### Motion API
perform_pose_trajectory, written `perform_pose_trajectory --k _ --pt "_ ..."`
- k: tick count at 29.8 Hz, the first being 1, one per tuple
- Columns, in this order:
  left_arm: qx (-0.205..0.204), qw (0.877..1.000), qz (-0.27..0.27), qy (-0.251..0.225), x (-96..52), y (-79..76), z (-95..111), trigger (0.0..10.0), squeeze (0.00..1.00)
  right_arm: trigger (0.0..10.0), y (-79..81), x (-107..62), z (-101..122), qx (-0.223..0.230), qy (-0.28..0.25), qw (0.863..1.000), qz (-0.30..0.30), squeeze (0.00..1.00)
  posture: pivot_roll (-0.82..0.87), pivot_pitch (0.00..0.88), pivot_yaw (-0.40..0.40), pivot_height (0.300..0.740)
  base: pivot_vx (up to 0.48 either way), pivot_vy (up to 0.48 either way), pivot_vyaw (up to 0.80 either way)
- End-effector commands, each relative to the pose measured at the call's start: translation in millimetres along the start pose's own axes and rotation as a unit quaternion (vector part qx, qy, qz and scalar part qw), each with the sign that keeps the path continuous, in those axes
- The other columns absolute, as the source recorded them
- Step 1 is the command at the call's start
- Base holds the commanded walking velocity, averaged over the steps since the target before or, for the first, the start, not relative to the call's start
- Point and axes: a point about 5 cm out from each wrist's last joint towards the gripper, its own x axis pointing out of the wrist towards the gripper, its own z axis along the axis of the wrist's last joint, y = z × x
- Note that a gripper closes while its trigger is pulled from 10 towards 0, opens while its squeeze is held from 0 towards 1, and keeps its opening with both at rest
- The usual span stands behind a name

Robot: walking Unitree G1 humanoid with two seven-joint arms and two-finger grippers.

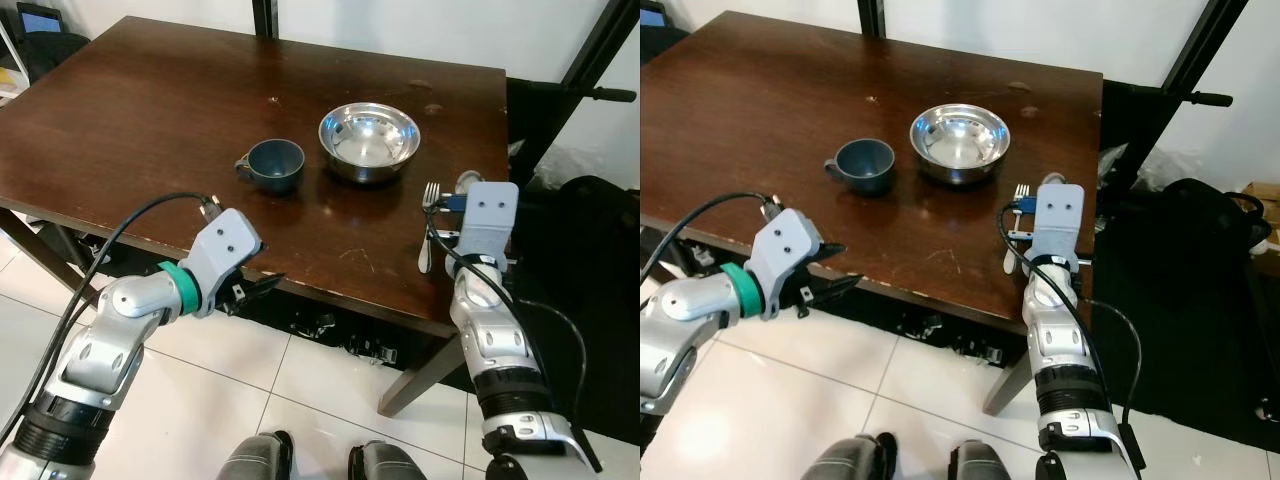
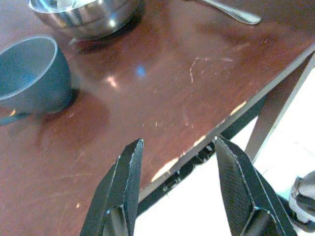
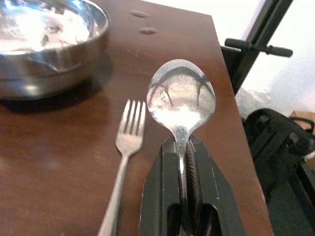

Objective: Setting the table

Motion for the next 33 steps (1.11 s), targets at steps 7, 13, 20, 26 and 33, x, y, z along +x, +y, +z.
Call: perform_pose_trajectory --k 7,13,20,26,33 --pt "-0.018 0.999 0.035 -0.009 -17.5 5.0 2.8 10.0 0.00 10.0 3.2 3.6 -13.8 -0.024 0.019 0.999 0.008 0.00 0.15 0.056 0.067 0.740 0.000 0.000 0.00" --pt "-0.035 0.998 0.030 -0.046 -17.9 6.2 18.7 10.0 0.00 10.0 -8.4 3.6 -26.2 -0.040 0.044 0.998 -0.029 0.00 0.14 0.071 0.076 0.740 0.000 0.000 0.00" --pt "-0.023 0.998 -0.019 -0.049 -12.0 -0.7 21.6 10.0 0.00 10.0 -11.3 2.6 -28.1 -0.020 0.034 0.998 -0.043 0.00 0.14 0.066 0.081 0.740 0.000 0.000 0.00" --pt "-0.020 0.998 -0.035 -0.053 -3.0 -6.6 24.6 10.0 0.00 10.0 -13.7 0.6 -28.0 -0.019 0.026 0.998 -0.050 0.00 0.11 0.057 0.101 0.740 0.000 0.000 0.00" --pt "-0.019 0.998 -0.030 -0.047 -2.8 -6.0 23.4 10.0 0.00 10.0 -14.9 -3.0 -39.3 -0.031 0.044 0.997 -0.052 0.00 0.11 0.056 0.097 0.740 0.000 0.000 0.00"
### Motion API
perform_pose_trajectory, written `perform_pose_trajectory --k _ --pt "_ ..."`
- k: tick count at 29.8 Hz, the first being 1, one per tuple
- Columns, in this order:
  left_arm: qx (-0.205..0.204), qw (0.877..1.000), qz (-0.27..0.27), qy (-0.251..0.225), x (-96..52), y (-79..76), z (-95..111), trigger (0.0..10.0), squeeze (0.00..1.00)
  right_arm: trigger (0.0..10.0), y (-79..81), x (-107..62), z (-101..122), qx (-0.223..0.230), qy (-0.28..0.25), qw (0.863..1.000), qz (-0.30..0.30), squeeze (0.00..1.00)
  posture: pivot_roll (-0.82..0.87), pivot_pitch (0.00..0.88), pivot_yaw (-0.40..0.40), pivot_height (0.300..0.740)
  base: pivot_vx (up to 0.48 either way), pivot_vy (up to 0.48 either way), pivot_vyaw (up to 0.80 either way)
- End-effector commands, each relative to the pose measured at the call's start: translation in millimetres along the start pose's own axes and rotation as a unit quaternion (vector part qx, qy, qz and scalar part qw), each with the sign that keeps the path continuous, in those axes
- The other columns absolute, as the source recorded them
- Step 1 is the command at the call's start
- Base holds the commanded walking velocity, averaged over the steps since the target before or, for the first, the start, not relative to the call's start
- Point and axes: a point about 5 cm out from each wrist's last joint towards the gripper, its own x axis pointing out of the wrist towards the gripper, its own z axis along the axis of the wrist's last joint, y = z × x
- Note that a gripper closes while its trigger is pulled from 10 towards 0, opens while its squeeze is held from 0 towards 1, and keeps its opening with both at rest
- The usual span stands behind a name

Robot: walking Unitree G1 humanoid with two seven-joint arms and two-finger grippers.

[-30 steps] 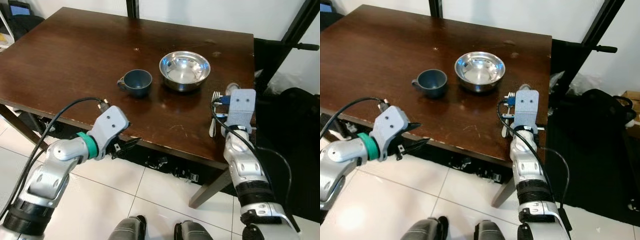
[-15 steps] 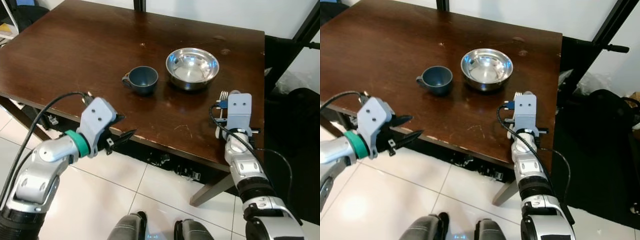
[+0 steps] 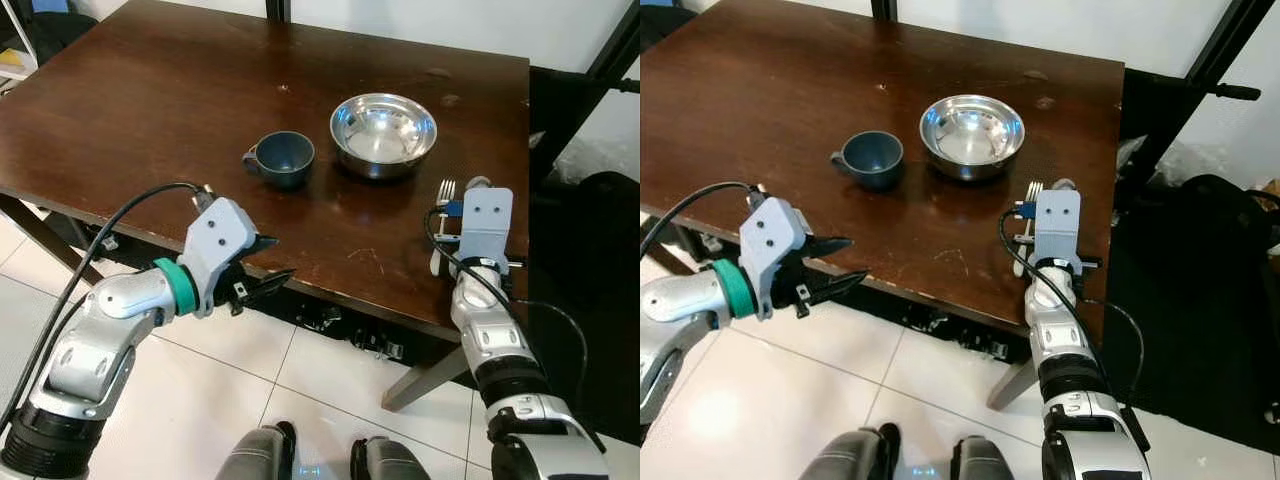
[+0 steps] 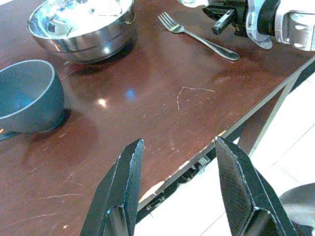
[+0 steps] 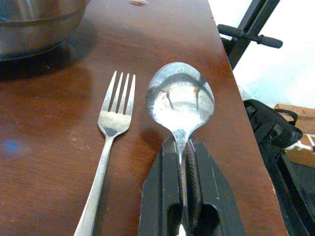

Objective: Setting the table

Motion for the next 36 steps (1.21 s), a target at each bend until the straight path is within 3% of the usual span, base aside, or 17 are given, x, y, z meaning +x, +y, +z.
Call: perform_pose_trajectory --k 1,13,16,21,30,32,36 --pt "-0.001 1.000 0.002 0.009 -0.6 0.0 -4.2 10.0 0.00 10.0 -1.8 -6.3 -18.7 -0.005 0.033 0.999 -0.004 0.00 0.11 0.056 0.097 0.740 0.000 0.000 0.00" --pt "0.000 1.000 0.005 0.012 1.0 -0.6 -6.1 10.0 0.00 10.0 3.4 -6.1 -10.4 0.026 0.012 0.999 0.016 0.00 0.11 0.055 0.100 0.740 0.000 0.000 0.00" --pt "0.003 1.000 0.008 0.014 2.3 0.9 -6.7 10.0 0.00 10.0 1.0 -5.4 11.9 0.048 -0.034 0.998 0.022 0.00 0.10 0.064 0.103 0.740 0.000 0.000 0.00" --pt "0.003 1.000 0.010 0.014 4.0 0.4 -7.5 10.0 0.00 10.0 -9.9 -5.2 23.6 0.058 -0.057 0.997 -0.001 0.00 0.09 0.066 0.101 0.740 0.000 0.000 0.00" --pt "0.004 1.000 0.014 0.017 5.3 -0.8 -10.0 10.0 0.00 10.0 -19.3 -7.5 17.0 0.053 -0.050 0.997 -0.016 0.00 0.08 0.068 0.102 0.740 0.000 0.000 0.00" --pt "0.005 1.000 0.025 0.017 6.4 0.9 -10.8 10.0 0.00 10.0 -18.9 -11.4 3.3 0.041 -0.029 0.999 -0.008 0.00 0.08 0.069 0.101 0.740 0.000 0.000 0.00" --pt "0.006 0.999 0.029 0.017 6.9 1.7 -10.8 10.0 0.00 10.0 -16.1 -13.6 -3.6 0.035 -0.017 0.999 0.002 0.00 0.08 0.070 0.101 0.740 0.000 0.000 0.00"
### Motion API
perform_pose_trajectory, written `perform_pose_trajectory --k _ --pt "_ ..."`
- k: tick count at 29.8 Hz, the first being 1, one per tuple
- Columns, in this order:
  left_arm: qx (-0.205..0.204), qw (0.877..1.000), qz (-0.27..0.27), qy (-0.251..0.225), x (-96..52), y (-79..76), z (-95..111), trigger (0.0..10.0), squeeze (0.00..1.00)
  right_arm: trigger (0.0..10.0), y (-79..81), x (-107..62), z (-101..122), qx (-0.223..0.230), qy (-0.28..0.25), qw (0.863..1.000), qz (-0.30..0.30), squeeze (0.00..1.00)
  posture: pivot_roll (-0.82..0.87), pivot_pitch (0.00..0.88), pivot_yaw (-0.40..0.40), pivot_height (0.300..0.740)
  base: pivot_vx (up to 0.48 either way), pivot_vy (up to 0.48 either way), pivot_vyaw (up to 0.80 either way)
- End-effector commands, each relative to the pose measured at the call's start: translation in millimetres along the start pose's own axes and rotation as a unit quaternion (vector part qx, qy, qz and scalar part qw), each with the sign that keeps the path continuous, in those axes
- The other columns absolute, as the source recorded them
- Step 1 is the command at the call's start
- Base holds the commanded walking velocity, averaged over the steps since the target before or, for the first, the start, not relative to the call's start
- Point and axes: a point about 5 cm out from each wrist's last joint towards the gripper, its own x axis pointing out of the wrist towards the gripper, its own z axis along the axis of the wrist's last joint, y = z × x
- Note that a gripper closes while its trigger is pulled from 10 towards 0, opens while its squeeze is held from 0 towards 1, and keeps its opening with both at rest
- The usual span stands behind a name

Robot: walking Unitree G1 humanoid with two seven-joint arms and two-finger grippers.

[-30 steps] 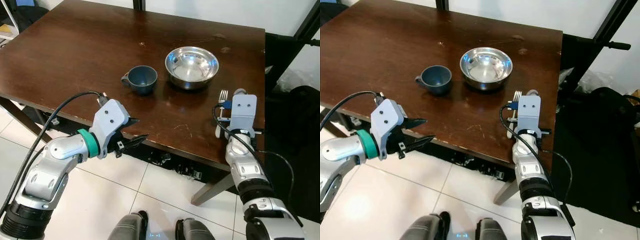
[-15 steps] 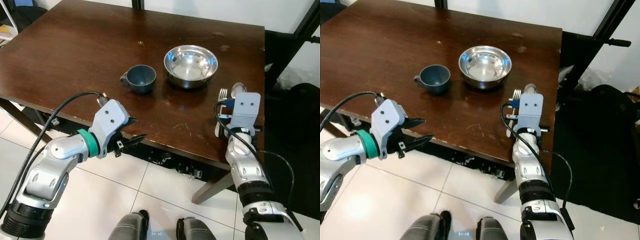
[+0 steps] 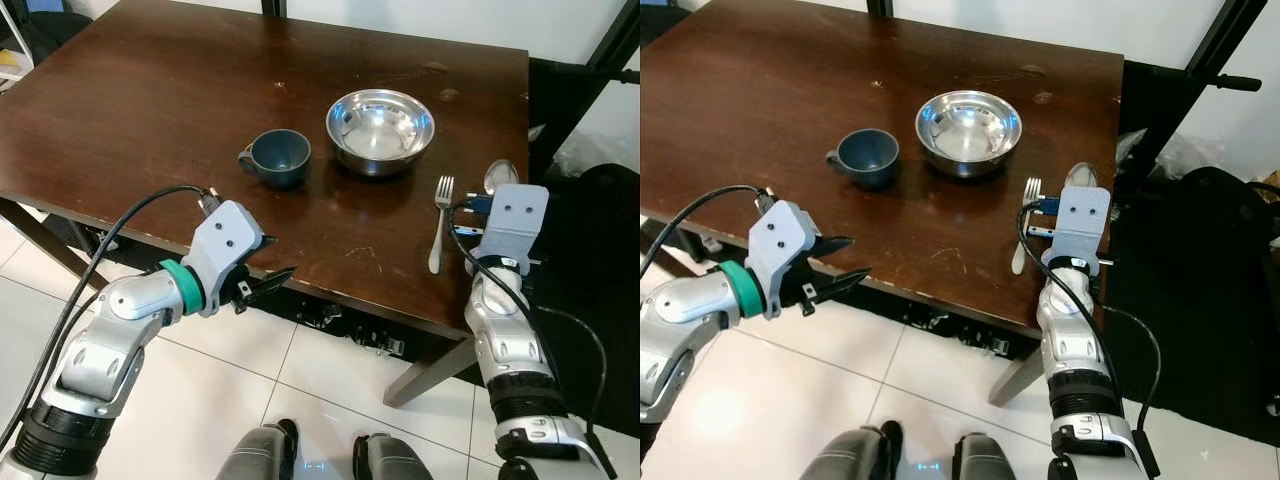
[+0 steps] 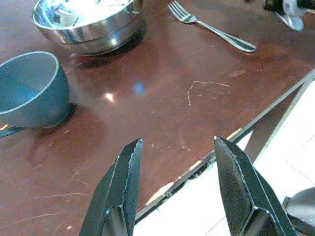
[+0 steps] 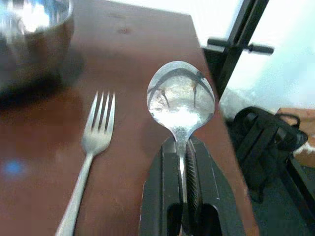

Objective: Setting the table

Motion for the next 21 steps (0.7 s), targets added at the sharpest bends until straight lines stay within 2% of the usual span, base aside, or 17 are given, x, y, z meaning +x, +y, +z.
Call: perform_pose_trajectory --k 1,9,10,11,12,13,21 --pt "0.001 1.000 0.007 0.007 0.9 1.9 -3.4 10.0 0.00 10.0 3.0 -5.7 -14.0 -0.011 0.028 0.999 0.013 0.00 0.09 0.072 0.103 0.740 0.000 0.000 0.00" --pt "0.005 1.000 0.023 0.003 1.1 6.7 -1.6 10.0 0.00 10.0 14.6 -6.1 -17.5 -0.018 0.040 0.999 0.031 0.00 0.10 0.068 0.098 0.740 0.000 0.000 0.00" --pt "0.005 1.000 0.027 0.003 0.6 7.7 -1.2 10.0 0.00 10.0 15.8 -5.0 -17.2 -0.019 0.041 0.998 0.032 0.27 0.11 0.067 0.095 0.740 0.000 0.000 0.00" --pt "0.006 1.000 0.030 0.003 -0.3 8.6 -1.2 10.0 0.00 10.0 16.7 -3.7 -16.9 -0.019 0.042 0.998 0.033 0.75 0.12 0.064 0.092 0.740 0.000 0.000 0.00" --pt "0.006 1.000 0.030 0.003 -0.3 8.6 -1.2 10.0 0.00 10.0 16.7 -3.7 -16.9 -0.019 0.042 0.998 0.033 0.75 0.12 0.064 0.092 0.740 0.000 0.000 0.00" --pt "0.006 0.999 0.033 0.004 -1.2 9.1 -1.7 10.0 0.00 10.0 16.9 -2.5 -16.1 -0.020 0.041 0.998 0.033 1.00 0.12 0.061 0.089 0.740 0.000 0.000 0.00" --pt "0.006 0.999 0.037 0.004 -0.7 8.2 -2.6 10.0 0.00 10.0 15.8 -0.9 -13.7 -0.012 0.038 0.999 0.033 1.00 0.12 0.058 0.087 0.740 0.000 0.000 0.00"
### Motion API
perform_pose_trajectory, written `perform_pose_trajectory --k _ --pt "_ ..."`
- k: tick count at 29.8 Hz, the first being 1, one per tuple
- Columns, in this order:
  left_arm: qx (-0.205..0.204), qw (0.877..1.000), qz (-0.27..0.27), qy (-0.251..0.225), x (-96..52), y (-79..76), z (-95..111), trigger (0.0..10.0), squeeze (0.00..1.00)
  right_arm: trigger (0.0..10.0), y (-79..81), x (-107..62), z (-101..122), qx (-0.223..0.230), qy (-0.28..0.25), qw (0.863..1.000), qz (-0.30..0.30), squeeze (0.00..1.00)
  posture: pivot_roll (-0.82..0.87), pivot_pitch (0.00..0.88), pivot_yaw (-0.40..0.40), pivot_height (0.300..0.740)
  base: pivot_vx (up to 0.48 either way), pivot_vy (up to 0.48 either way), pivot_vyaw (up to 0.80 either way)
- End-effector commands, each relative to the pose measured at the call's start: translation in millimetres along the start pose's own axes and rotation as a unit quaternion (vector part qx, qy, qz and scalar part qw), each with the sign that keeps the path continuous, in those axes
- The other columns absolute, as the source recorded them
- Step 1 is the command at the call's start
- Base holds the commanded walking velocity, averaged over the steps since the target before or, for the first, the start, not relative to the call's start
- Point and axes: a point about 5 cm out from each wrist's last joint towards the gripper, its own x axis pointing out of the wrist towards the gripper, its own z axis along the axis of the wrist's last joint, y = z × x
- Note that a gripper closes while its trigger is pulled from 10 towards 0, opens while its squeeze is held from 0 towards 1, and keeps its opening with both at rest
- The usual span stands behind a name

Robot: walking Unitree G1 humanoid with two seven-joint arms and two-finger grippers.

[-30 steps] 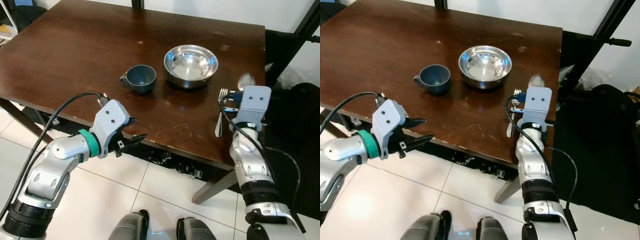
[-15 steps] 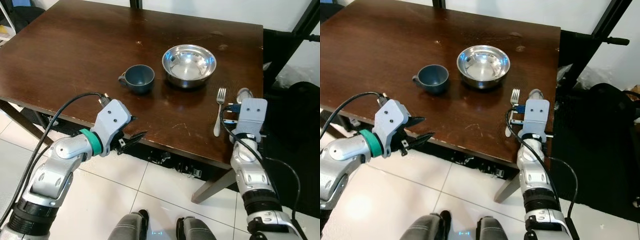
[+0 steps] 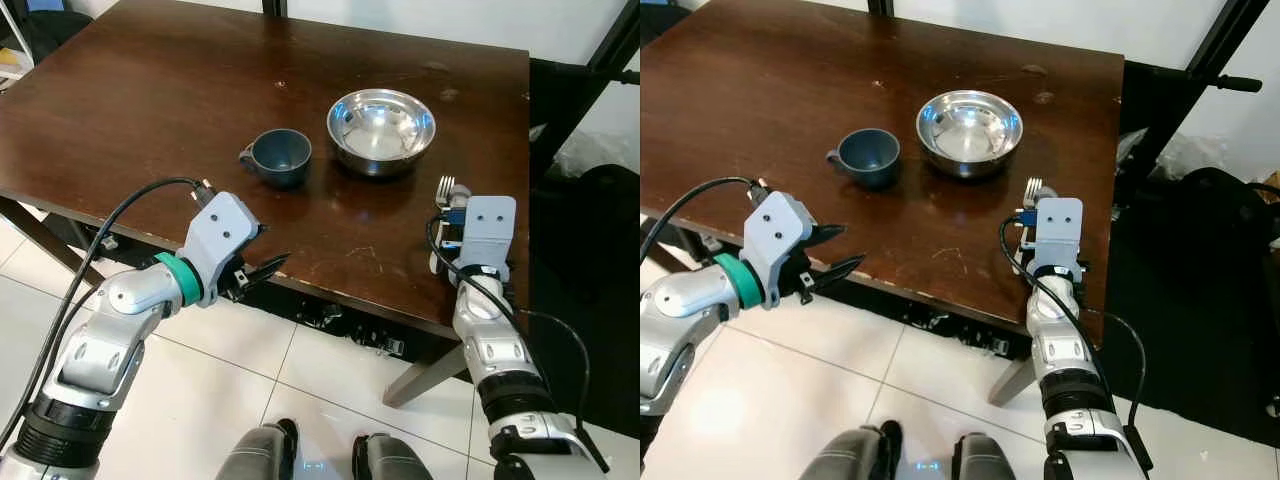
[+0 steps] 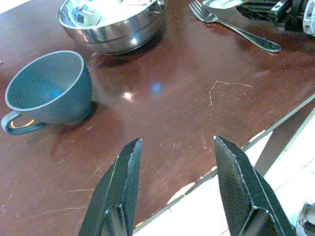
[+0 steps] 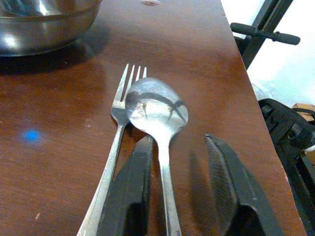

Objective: Setting the table

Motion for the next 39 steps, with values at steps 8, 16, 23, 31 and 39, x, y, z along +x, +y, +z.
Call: perform_pose_trajectory --k 8,16,23,31,39 --pt "-0.002 1.000 0.001 0.004 1.5 -2.3 -3.3 10.0 0.00 10.0 -6.8 -2.8 2.2 0.020 0.000 0.999 -0.025 0.00 0.11 0.056 0.089 0.740 0.000 0.000 0.00" --pt "-0.005 1.000 0.000 0.001 3.8 -3.7 -4.1 10.0 0.00 10.0 -10.4 -4.4 19.4 0.048 -0.036 0.998 -0.020 0.00 0.10 0.041 0.089 0.740 0.000 0.000 0.00" --pt "-0.006 1.000 -0.001 -0.001 6.3 -5.2 -4.2 10.0 0.00 10.0 -15.8 -7.7 41.6 0.069 -0.078 0.995 -0.010 0.00 0.08 0.028 0.084 0.740 0.000 0.000 0.00" --pt "-0.007 0.996 0.084 -0.012 13.2 3.6 -9.4 10.0 0.02 10.0 -14.6 -25.0 63.9 0.085 -0.130 0.988 0.008 0.00 0.05 0.000 0.089 0.740 0.000 0.000 0.00" --pt "-0.054 0.964 0.257 -0.040 3.4 30.9 -13.2 10.0 0.00 10.0 13.8 -53.1 58.3 0.138 -0.134 0.980 0.057 0.00 0.04 0.000 0.101 0.740 0.000 0.000 0.00"
